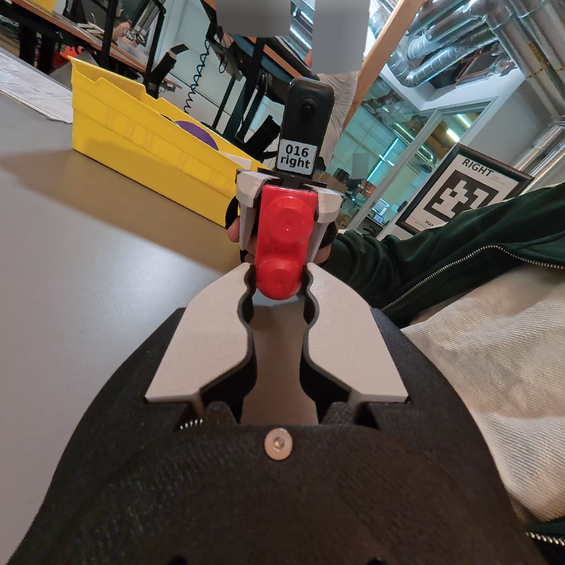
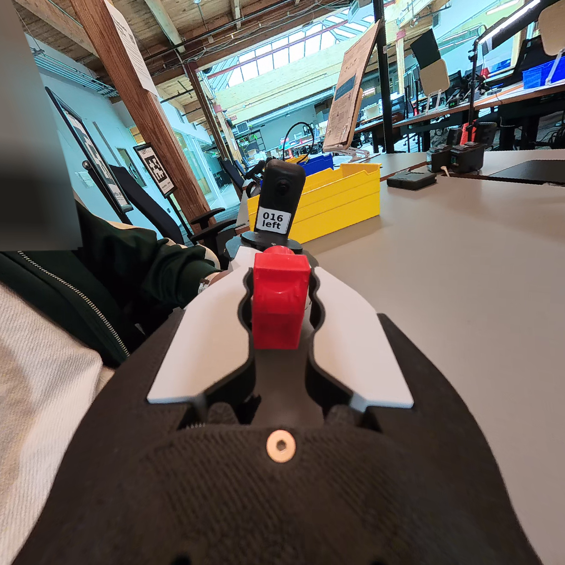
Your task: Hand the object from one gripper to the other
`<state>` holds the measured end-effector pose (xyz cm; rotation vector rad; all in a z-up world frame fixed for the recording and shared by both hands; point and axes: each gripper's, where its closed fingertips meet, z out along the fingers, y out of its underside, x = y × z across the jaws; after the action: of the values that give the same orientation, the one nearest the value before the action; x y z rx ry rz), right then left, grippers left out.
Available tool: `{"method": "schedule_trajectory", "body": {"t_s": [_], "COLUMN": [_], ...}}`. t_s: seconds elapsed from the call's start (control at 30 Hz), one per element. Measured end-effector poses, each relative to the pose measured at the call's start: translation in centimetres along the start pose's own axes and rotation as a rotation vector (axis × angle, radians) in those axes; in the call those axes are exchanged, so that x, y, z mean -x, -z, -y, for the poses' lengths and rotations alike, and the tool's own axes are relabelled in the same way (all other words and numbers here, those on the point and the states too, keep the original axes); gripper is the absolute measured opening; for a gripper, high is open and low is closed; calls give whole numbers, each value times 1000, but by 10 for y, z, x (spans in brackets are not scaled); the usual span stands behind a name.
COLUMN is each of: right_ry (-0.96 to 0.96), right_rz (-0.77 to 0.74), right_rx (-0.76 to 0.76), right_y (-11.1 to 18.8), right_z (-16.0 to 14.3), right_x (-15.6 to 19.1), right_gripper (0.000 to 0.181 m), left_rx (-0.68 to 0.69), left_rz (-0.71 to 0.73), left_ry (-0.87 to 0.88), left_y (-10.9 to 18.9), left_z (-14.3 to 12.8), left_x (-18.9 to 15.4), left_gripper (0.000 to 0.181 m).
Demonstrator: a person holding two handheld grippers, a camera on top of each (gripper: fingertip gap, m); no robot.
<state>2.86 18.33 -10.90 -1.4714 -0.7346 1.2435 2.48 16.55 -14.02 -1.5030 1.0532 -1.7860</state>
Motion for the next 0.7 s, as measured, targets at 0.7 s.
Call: {"method": "schedule_trajectory", "body": {"t_s": [0.7], "right_ry": [-30], "right_rz": [31], "right_rx": [50], "right_y": [-12], "right_z": [-12], "right_x": [7], "right_gripper": [35], "left_rx": [-71], "left_rz": [26], "left_ry": [-132], "left_y": [8], "left_z": [18], "left_x": [-6], "left_gripper": [34]}}
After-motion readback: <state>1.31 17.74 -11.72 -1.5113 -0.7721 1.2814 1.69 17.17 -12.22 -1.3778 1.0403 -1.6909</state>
